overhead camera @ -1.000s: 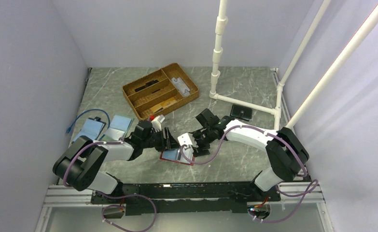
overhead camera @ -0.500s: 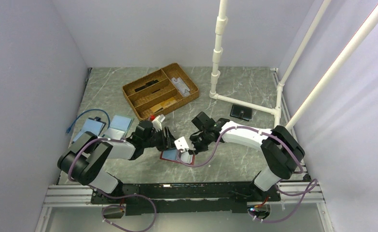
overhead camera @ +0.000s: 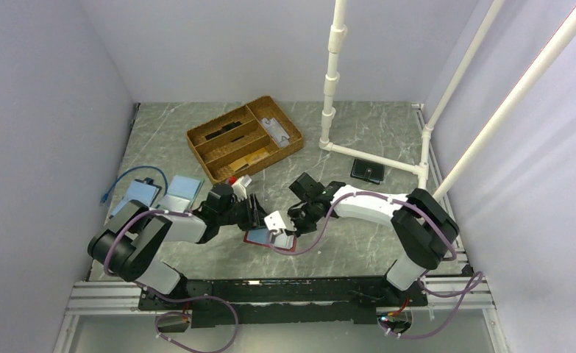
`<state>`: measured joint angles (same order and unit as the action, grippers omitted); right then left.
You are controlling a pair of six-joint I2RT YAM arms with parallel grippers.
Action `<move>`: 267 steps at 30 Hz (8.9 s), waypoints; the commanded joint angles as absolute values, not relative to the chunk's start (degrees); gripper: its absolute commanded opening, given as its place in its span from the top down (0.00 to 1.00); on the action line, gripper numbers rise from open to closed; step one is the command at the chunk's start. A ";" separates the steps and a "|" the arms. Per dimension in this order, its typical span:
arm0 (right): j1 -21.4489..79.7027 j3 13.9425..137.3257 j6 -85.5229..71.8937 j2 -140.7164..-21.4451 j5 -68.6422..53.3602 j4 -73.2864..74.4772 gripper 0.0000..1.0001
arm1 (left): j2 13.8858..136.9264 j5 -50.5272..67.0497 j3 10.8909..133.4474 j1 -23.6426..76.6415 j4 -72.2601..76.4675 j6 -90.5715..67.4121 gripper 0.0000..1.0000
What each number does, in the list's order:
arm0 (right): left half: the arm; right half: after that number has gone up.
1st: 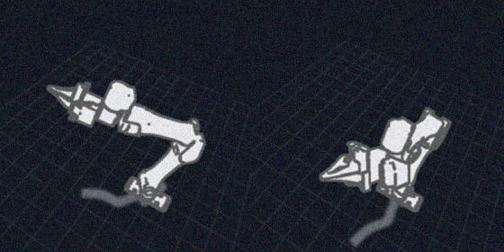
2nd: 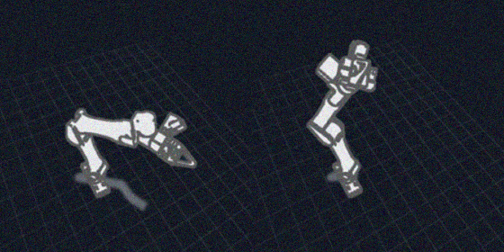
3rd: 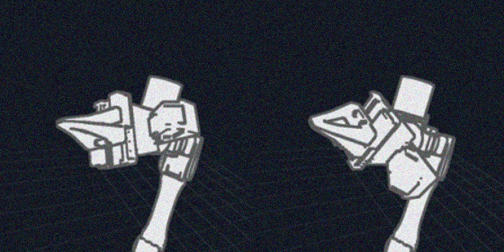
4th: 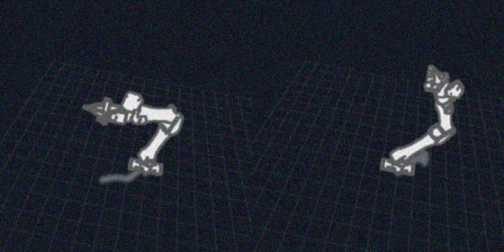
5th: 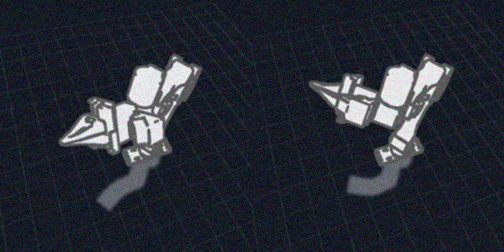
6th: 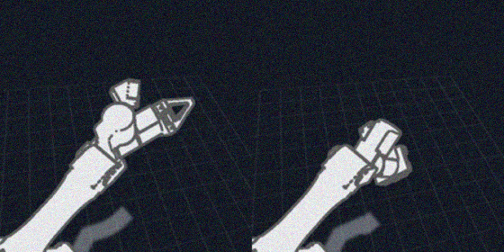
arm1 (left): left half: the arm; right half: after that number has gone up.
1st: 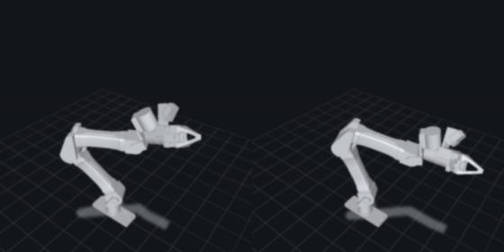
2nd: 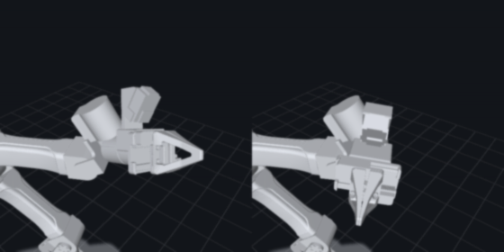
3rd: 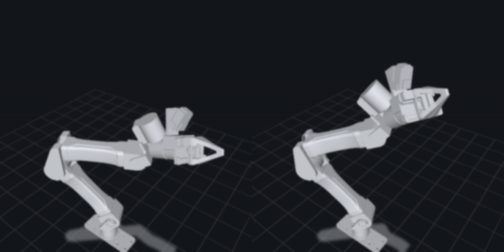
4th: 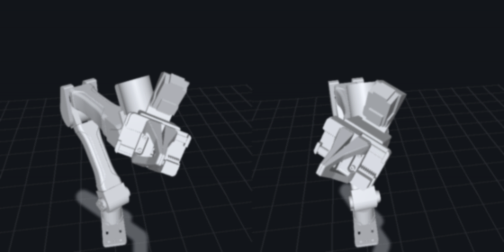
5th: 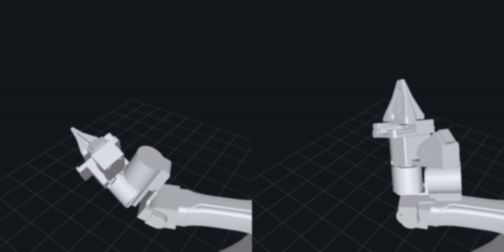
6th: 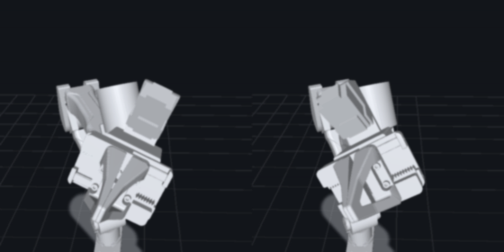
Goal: Take the credit cards out of the card holder
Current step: Remove the credit card from the card holder, then place the credit card in the storage box.
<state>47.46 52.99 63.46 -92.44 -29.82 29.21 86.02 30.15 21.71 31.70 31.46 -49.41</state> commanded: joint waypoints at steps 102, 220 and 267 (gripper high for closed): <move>52.14 60.00 51.95 -106.50 -19.75 31.25 1.00 | 67.68 29.58 14.63 19.67 7.70 -48.59 1.00; 26.21 95.33 60.71 -95.09 -56.27 62.77 0.27 | 67.10 48.83 50.67 24.79 -1.89 1.18 1.00; 29.15 110.33 79.69 -125.39 -18.74 17.58 1.00 | 59.32 1.92 49.70 18.46 -22.41 6.16 0.01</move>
